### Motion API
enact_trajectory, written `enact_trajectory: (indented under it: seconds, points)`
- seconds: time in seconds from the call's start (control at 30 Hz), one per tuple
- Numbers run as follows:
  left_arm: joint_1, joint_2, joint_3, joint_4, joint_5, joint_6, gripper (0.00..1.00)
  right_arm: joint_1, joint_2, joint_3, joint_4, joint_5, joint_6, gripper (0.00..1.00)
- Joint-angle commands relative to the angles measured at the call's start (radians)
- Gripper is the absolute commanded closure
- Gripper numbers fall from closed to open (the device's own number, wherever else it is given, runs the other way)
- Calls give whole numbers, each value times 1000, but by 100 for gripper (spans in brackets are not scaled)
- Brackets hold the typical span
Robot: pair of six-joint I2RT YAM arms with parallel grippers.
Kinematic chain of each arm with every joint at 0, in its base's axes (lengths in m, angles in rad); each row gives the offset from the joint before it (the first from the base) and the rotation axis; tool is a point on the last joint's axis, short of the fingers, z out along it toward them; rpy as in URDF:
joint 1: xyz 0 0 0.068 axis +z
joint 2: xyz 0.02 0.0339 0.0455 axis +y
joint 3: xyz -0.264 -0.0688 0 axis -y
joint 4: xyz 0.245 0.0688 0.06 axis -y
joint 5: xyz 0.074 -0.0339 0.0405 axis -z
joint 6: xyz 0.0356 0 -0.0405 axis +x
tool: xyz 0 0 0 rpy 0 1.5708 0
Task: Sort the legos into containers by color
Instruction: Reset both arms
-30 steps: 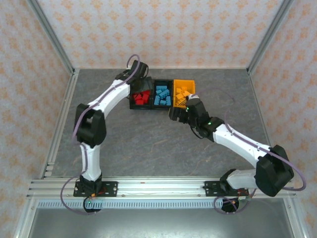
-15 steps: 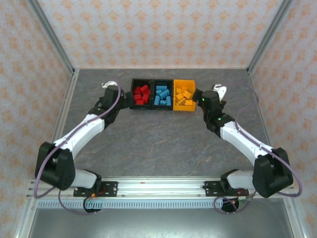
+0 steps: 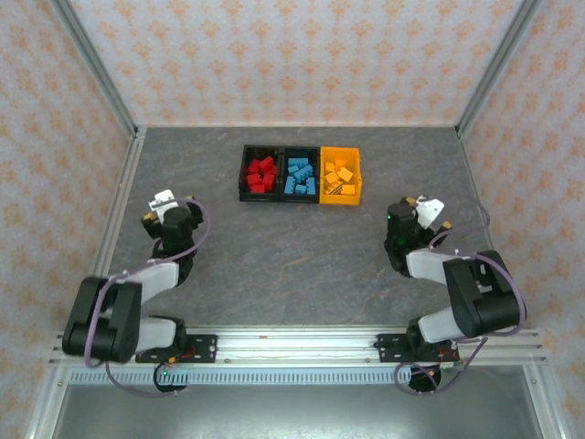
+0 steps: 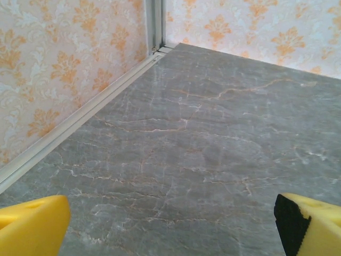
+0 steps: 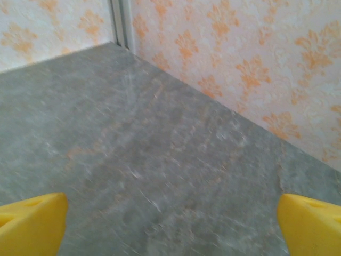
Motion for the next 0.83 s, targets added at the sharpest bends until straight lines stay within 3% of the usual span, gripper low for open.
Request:
enact_trajectory:
  seconds: [0.0, 0.07, 0.13, 0.2, 0.23, 0.27, 0.3, 0.37, 0.4, 0.43, 0.5, 0.8]
  points:
    - [3, 101, -48, 397, 31, 93, 0, -35, -30, -100, 398, -36, -91, 0]
    - [3, 156, -95, 528, 43, 101, 1, -66, -38, -156, 504, -149, -112, 0]
    - [4, 156, -96, 512, 117, 114, 1, -96, -7, -227, 678, -223, -129, 0]
    - [13, 188, -134, 617, 132, 109, 1, -124, -31, -217, 604, -405, -148, 0]
    - [13, 224, -166, 745, 136, 127, 0, -144, -5, -225, 648, -500, -168, 0]
    - [14, 224, -172, 738, 152, 132, 1, -153, 79, -245, 787, -544, -188, 0]
    - [13, 193, -146, 622, 159, 120, 1, -154, 146, -238, 867, -508, -196, 0]
    - [19, 199, -134, 623, 161, 116, 0, -154, 61, -146, 545, -503, -154, 0]
    - [20, 216, -145, 673, 158, 126, 0, -147, 107, -196, 739, -500, -189, 0]
    - [17, 210, -145, 656, 142, 123, 0, -128, 129, -207, 782, -476, -214, 0]
    - [15, 202, -143, 642, 113, 107, 1, -131, 72, -165, 608, -493, -190, 0]
    - [13, 210, -146, 664, 110, 114, 1, -150, 81, -166, 613, -529, -183, 0]
